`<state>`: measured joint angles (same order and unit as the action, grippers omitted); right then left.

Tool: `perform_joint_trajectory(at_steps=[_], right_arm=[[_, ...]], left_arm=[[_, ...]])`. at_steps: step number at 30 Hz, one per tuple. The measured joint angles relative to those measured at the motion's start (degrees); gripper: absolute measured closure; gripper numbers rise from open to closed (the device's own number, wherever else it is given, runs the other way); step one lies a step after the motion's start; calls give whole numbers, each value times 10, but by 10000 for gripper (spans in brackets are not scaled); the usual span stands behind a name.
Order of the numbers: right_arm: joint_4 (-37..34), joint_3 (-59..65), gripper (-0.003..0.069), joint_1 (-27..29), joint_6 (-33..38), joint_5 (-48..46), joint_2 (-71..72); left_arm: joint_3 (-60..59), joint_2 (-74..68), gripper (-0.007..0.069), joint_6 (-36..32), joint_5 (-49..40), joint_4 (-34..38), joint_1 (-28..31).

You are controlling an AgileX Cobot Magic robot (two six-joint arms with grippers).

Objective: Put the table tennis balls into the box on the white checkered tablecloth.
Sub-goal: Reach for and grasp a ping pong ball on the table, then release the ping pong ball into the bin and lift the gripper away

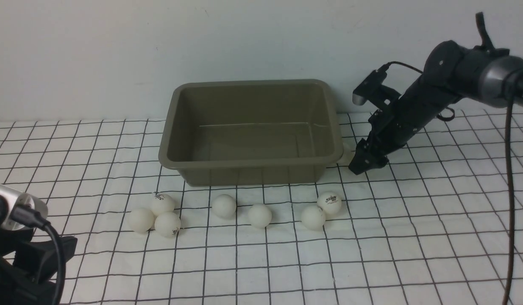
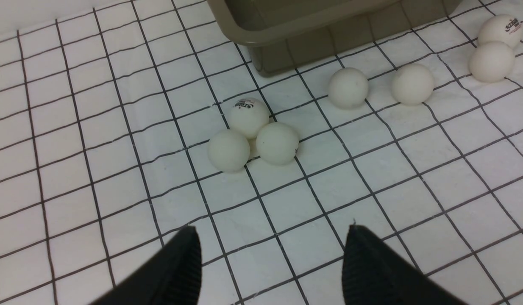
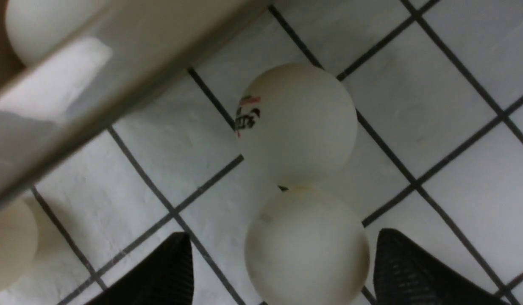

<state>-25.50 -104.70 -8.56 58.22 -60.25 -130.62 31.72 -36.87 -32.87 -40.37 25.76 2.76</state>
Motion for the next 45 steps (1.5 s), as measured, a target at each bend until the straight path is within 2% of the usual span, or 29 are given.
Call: perform_joint_trajectory(at_steps=[3,6,8,13,17,21,26,29,32,37,45], right_arm=[[2,0,164,-6,-2,7,-6],[18,0,228,-9,-23,15,-10],[48,0,302,-9,-50,26,-10],[108,-1,297,-9,-80,23,-1],[110,-1,297,-9,-83,21,28],[50,-1,297,-9,-64,36,79],[-160,-1,297,-9,32,29,112],[-224,-1,297,-15,73,-2,106],[-246,-1,297,-33,107,-15,97],[-249,-1,293,-44,117,-7,91],[-249,-1,188,-35,132,38,91]], left_arm=[[0,0,220,0,0,0,0],[0,0,220,0,-1,0,0],[0,0,220,0,-1,0,0],[0,0,220,0,-1,0,0],[0,0,220,0,-1,0,0],[0,0,220,0,-1,0,0],[0,0,220,0,-1,0,0],[0,0,220,0,-1,0,0],[0,0,220,0,-1,0,0],[0,0,220,0,-1,0,0],[0,0,220,0,-1,0,0]])
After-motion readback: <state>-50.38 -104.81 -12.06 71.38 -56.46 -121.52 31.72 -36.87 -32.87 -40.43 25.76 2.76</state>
